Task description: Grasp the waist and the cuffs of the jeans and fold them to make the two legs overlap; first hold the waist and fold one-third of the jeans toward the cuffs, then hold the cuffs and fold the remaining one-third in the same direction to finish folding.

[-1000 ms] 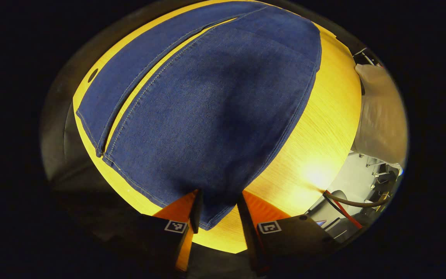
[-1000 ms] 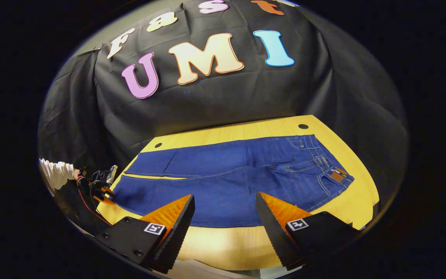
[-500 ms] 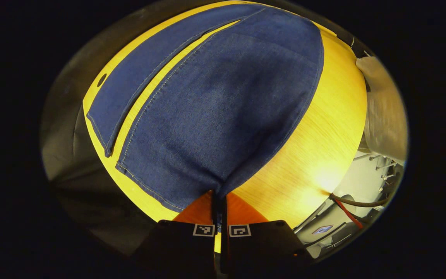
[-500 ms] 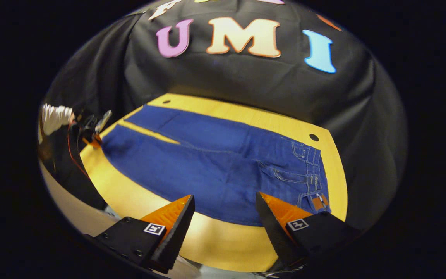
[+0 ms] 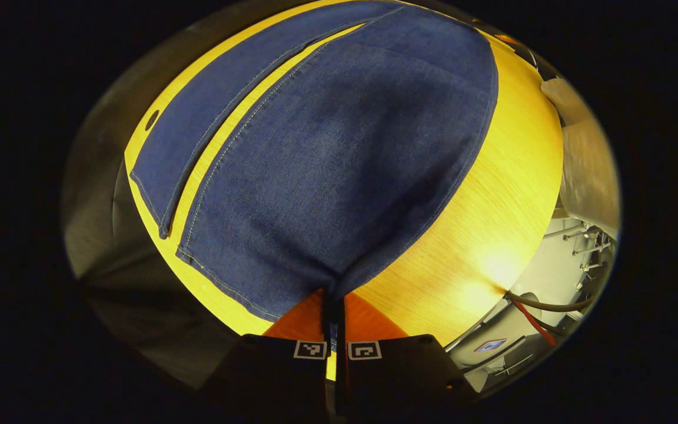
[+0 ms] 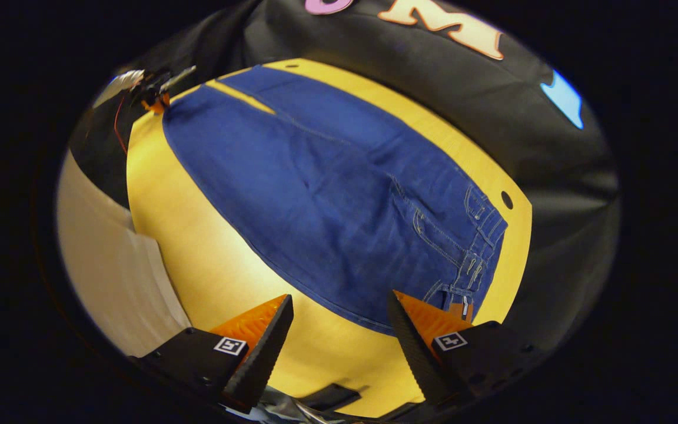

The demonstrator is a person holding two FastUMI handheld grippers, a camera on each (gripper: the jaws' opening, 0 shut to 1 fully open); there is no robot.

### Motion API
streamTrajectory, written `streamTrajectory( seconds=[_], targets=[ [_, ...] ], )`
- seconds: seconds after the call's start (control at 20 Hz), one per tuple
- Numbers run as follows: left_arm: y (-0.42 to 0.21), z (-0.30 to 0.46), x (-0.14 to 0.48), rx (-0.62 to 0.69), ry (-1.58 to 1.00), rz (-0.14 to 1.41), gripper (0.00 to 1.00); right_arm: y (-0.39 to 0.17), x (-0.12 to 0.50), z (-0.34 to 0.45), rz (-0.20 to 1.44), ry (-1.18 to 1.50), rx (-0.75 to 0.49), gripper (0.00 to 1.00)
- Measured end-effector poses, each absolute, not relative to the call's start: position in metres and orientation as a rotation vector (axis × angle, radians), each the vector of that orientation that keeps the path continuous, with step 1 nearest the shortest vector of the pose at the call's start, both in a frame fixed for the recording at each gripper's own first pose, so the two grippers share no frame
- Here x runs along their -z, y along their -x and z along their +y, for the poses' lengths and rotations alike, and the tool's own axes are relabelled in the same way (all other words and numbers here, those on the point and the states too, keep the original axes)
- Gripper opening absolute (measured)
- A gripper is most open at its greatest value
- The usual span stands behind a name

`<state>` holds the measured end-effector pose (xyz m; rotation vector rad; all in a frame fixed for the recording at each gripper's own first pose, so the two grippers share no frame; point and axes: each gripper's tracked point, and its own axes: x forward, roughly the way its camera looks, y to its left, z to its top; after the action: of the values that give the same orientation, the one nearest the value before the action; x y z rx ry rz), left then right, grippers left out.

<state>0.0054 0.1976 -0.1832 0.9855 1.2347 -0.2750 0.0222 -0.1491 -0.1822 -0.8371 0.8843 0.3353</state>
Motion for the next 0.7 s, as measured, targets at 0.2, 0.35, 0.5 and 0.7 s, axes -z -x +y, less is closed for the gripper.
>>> streamTrajectory(
  seconds=[0.2,0.35,0.5,0.7],
  targets=[
    [-0.006,0.199,0.184,0.256,-0.989,1.235,0.0,-0.026,0.206,-0.185,1.044,0.999,-0.346,1.0],
    [-0.007,0.2,0.183,0.241,-0.995,1.23,0.02,-0.034,0.222,-0.188,1.082,1.038,-0.379,1.0],
    [-0.007,0.199,0.184,0.229,-1.004,1.228,0.0,-0.035,0.226,-0.181,1.12,1.034,-0.426,0.97],
    [-0.007,0.199,0.185,0.221,-1.002,1.231,0.0,-0.033,0.237,-0.18,1.215,0.984,-0.471,0.95]
  ],
)
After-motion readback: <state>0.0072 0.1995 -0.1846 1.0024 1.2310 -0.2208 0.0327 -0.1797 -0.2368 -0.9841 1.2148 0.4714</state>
